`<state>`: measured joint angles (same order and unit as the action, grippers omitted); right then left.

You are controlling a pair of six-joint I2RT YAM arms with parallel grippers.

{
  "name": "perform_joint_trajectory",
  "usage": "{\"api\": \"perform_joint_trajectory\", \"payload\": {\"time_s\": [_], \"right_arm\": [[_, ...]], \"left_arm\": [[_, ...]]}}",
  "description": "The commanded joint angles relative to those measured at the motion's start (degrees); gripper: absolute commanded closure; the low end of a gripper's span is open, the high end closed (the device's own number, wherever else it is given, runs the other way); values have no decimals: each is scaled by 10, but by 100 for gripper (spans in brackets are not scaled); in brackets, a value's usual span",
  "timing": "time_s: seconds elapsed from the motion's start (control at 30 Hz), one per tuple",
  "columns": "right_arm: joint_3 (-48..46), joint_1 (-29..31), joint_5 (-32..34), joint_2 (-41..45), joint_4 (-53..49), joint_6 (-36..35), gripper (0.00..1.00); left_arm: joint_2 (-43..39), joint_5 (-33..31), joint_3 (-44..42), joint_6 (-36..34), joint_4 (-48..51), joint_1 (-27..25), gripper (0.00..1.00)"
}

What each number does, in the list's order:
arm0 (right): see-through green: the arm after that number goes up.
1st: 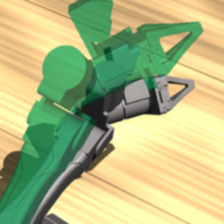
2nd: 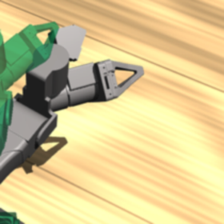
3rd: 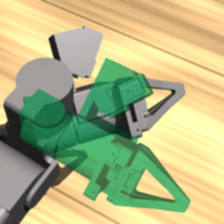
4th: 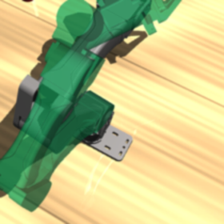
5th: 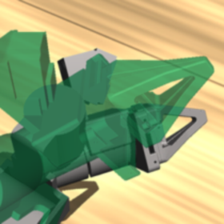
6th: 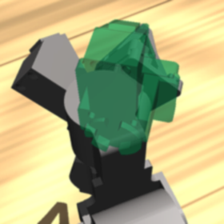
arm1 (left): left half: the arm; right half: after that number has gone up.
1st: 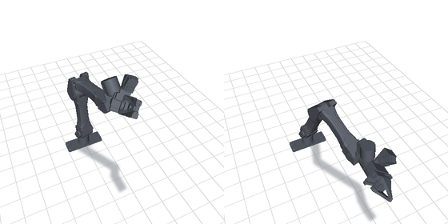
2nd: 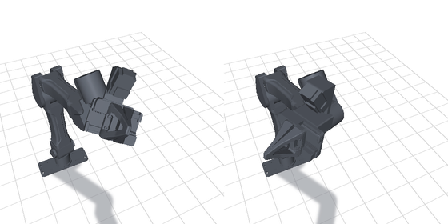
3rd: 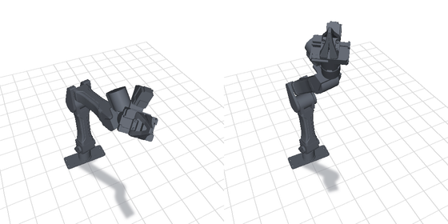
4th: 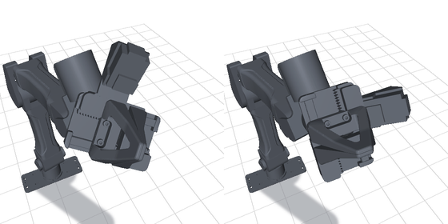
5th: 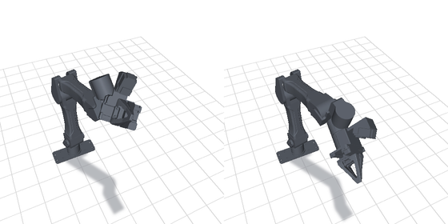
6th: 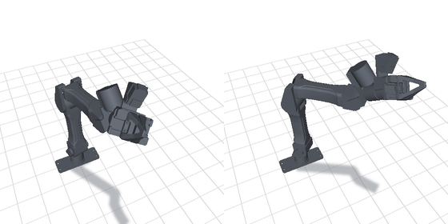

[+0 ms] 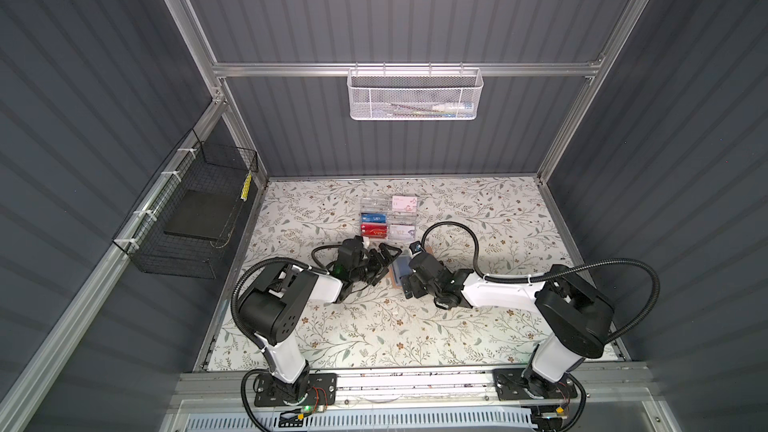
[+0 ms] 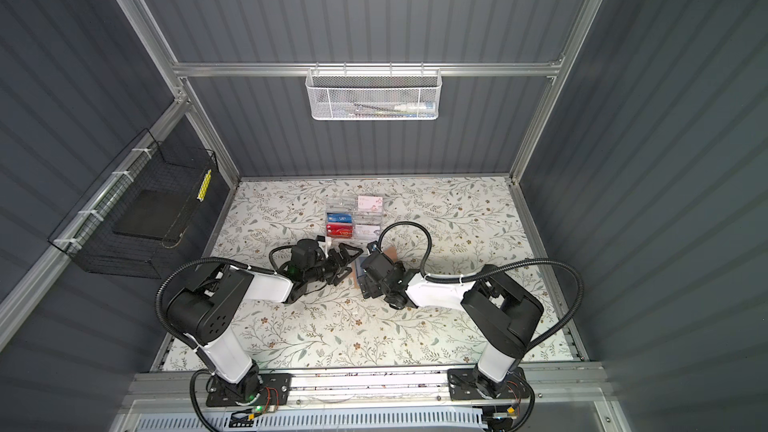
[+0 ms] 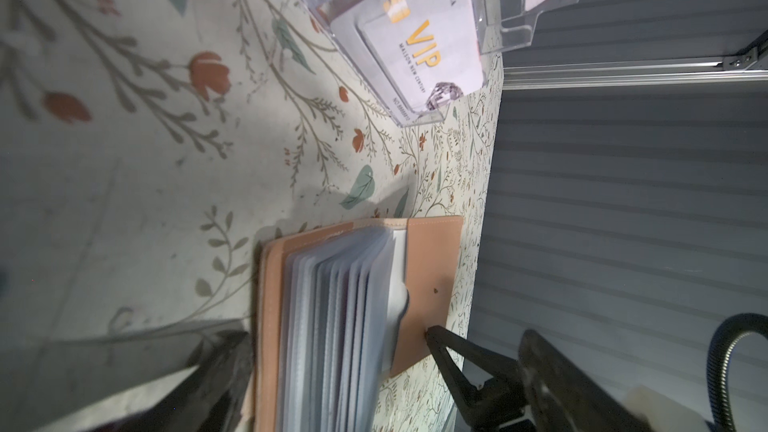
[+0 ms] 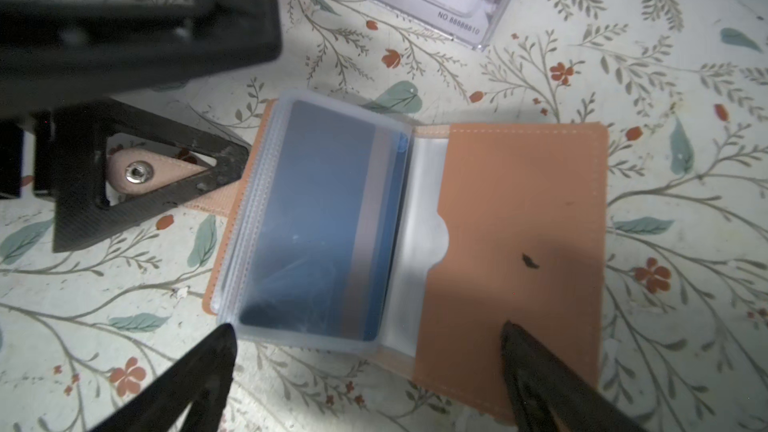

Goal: Take the credit cards out of the card holder

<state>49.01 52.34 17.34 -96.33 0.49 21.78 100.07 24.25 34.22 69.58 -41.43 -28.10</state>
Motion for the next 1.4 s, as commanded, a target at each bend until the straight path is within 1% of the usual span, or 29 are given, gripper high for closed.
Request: {"api": "perform_joint_trajectory", "payload": {"time_s": [0.0, 0.4, 0.63, 1.07, 1.37], "right_arm": [[21, 3, 6, -11, 6, -3, 1], [34, 0, 18, -31, -5, 6, 1], [36, -10, 16, -36, -7, 11, 1], [28, -21, 9, -15, -8, 6, 1], [14, -34, 10, 7, -7, 0, 1]], "left_arm": [[19, 7, -13, 3, 18, 7, 0], [38, 20, -22, 19, -12, 15, 0], [39, 23, -27, 19, -14, 21, 0], [62, 29, -22, 18, -18, 27, 0], [63, 30, -25, 16, -17, 31, 0]]}}
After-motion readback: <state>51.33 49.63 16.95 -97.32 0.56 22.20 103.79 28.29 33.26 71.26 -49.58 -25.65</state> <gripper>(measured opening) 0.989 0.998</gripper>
